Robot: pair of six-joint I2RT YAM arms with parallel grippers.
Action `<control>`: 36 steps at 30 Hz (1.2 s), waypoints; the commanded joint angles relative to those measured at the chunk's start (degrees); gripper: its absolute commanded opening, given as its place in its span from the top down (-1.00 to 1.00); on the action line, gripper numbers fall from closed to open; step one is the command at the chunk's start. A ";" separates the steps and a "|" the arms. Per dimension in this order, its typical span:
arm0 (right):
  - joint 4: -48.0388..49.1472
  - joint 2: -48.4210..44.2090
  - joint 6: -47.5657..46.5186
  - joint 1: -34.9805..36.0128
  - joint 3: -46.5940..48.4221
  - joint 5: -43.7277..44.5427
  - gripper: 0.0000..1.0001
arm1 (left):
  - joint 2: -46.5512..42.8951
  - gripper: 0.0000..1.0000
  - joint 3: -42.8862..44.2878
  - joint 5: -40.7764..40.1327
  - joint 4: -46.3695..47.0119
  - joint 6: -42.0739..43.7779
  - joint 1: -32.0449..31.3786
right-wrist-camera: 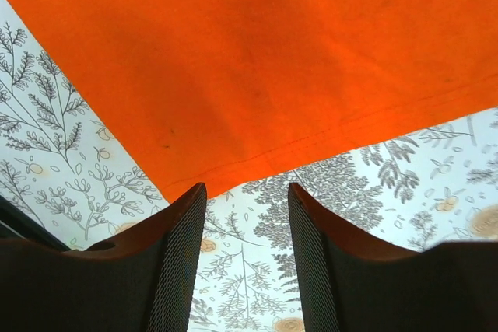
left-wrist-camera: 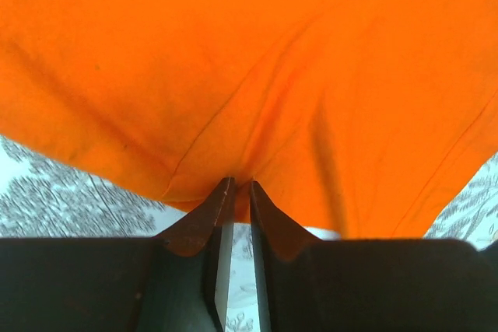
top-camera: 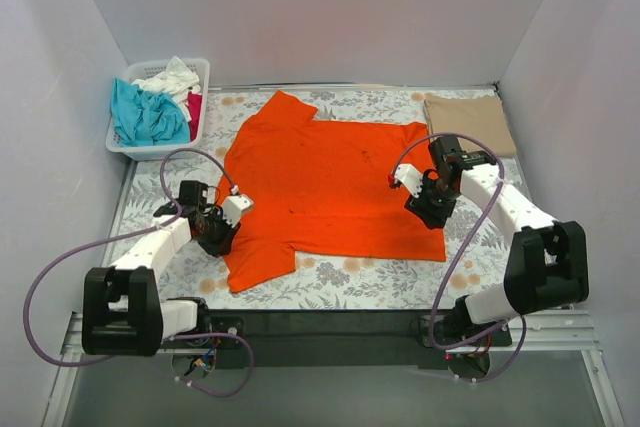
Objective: Fold and stack the t-shirts
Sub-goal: Flatten the tshirt out, then fold the tshirt
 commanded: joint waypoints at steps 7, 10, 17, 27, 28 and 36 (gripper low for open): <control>1.23 10.17 4.83 -0.84 8.05 -2.73 0.13 | -10.07 0.77 2.07 1.64 -20.62 12.76 -1.01; 1.41 12.37 5.36 -0.75 10.69 -3.52 0.14 | -8.93 0.74 7.25 3.33 -19.78 10.48 -1.01; 2.64 17.20 8.00 -0.93 14.38 -3.97 0.15 | 6.70 0.60 18.42 1.93 -2.38 -3.84 -1.01; 5.63 24.32 9.41 -0.40 13.60 -5.20 0.17 | 11.48 0.63 9.12 -4.22 1.77 0.35 -1.01; 5.89 24.50 9.06 0.12 12.90 -5.20 0.17 | 9.90 0.63 7.90 -4.58 0.55 0.72 -1.01; 6.51 21.96 8.71 3.38 6.74 -5.99 0.17 | 0.05 0.63 -1.34 -6.69 -4.82 0.89 -0.92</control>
